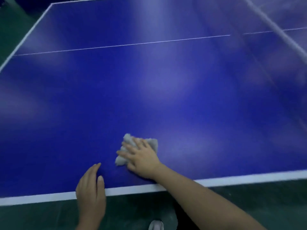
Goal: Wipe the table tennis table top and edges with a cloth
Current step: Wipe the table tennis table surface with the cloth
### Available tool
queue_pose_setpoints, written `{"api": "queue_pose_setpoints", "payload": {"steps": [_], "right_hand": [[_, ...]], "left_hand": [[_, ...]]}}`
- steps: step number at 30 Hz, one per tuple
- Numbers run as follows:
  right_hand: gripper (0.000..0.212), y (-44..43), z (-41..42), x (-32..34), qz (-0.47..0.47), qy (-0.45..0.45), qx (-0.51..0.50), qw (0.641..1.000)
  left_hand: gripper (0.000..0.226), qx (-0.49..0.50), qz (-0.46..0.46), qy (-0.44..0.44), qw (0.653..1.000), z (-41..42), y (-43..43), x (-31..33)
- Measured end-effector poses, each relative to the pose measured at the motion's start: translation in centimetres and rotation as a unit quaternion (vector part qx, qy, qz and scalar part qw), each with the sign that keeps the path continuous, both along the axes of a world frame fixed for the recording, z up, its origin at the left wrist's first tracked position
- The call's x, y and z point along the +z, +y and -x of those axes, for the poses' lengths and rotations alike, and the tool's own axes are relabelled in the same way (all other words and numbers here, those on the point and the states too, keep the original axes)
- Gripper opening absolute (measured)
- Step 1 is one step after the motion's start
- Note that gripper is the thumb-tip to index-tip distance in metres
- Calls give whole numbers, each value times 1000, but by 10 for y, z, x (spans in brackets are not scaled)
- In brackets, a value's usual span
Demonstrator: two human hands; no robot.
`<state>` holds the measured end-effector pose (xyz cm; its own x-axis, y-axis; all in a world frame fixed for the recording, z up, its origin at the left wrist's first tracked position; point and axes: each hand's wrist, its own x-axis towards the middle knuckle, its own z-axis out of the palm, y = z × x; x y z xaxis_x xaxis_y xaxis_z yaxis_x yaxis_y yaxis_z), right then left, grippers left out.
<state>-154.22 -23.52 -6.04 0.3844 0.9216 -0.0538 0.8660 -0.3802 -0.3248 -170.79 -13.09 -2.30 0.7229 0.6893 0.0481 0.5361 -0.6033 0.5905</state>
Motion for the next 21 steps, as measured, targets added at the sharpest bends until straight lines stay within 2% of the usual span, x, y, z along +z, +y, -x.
{"api": "queue_pose_setpoints", "payload": {"steps": [2,4,7,9,13,16,19,21], "right_hand": [[48,-49,-14,5,-9,-29,-148,988],[49,-112,-29,4,12,-37,-292,956],[55,-214,-30,-4,77,-33,-492,867],[57,-266,-14,-5,84,-34,-582,808],[50,-345,23,-3,91,22,-658,747],[40,-406,75,-5,117,84,-685,714],[36,-449,137,-9,159,132,-667,716],[43,-475,174,-9,169,150,-665,712]], "left_hand": [[60,-32,8,-3,999,9,-5,-2],[60,-65,22,-4,998,14,-14,-4],[55,-118,39,-3,992,18,-34,-4],[47,-157,44,-5,987,19,-49,-3],[29,-229,32,-19,973,8,-76,-2],[29,-303,46,-42,951,-9,-111,8],[31,-407,65,-15,911,-27,-163,24],[18,-494,29,26,869,-40,-210,27]]}}
